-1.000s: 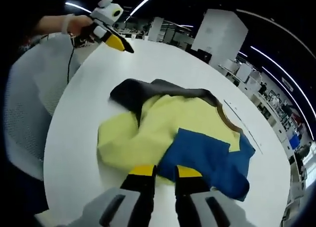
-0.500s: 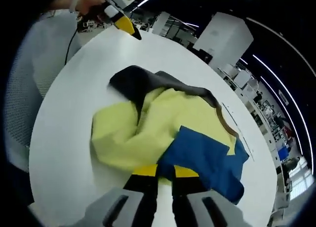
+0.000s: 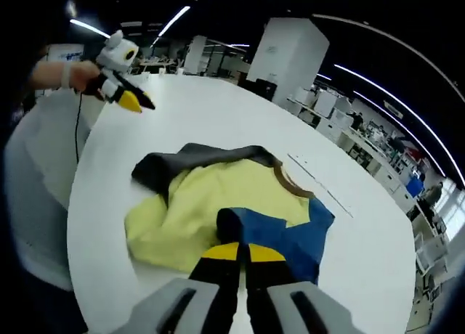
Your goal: Fold the garment on the visible template until the final outline fits inside the template.
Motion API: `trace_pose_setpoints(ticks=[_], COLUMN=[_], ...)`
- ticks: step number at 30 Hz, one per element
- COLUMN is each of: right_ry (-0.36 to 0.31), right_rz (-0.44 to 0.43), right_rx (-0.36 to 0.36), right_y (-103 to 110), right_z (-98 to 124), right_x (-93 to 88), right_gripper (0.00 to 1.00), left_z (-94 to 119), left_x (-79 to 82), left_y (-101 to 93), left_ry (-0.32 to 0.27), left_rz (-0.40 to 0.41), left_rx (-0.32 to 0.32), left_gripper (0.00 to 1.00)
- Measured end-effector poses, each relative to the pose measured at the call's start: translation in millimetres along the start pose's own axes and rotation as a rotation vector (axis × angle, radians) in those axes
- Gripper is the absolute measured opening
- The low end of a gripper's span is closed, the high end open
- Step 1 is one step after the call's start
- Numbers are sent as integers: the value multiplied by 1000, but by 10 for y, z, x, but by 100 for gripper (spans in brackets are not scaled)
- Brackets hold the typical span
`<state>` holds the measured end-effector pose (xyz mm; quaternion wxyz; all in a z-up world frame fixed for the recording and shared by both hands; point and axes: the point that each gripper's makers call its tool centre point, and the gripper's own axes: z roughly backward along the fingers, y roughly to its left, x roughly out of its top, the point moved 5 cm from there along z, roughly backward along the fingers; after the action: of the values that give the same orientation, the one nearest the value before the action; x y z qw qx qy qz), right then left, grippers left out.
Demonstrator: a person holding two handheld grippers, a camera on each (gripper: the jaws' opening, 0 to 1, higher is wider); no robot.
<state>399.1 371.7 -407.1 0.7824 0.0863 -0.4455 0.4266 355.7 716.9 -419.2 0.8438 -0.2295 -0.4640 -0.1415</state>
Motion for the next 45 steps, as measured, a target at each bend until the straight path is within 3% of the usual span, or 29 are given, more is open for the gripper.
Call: trace_pose_setpoints(ticks=[2,9,15,20,32,45], right_ry=[-17,-5,62,126,233,323], right_rz=[-47,-78,-120,-173,-359,-523], right_rx=[-23,-126,-215,-246,-261,-300], right_y=[-172,-638,-966,-1088,-1190,-1594], right_z=[135,582,1011,1253,1552,1623], right_x=[45,9,-256,-489,-920,-1305], right_gripper=[0,0,0,0,0,0], left_z=[-15,-41,-71,-109,-164,-197], left_x=[1,3,16,27,17,-2], left_y=[-13,-50,-79,-105,-102,-70], left_ry=[1,4,4,4,14,33], left_rz=[-2,-5,-5,-5,-3,3], left_rx=[-3,-12,-18,-26,-31,-21], left_gripper=[42,42,41,41,41,40])
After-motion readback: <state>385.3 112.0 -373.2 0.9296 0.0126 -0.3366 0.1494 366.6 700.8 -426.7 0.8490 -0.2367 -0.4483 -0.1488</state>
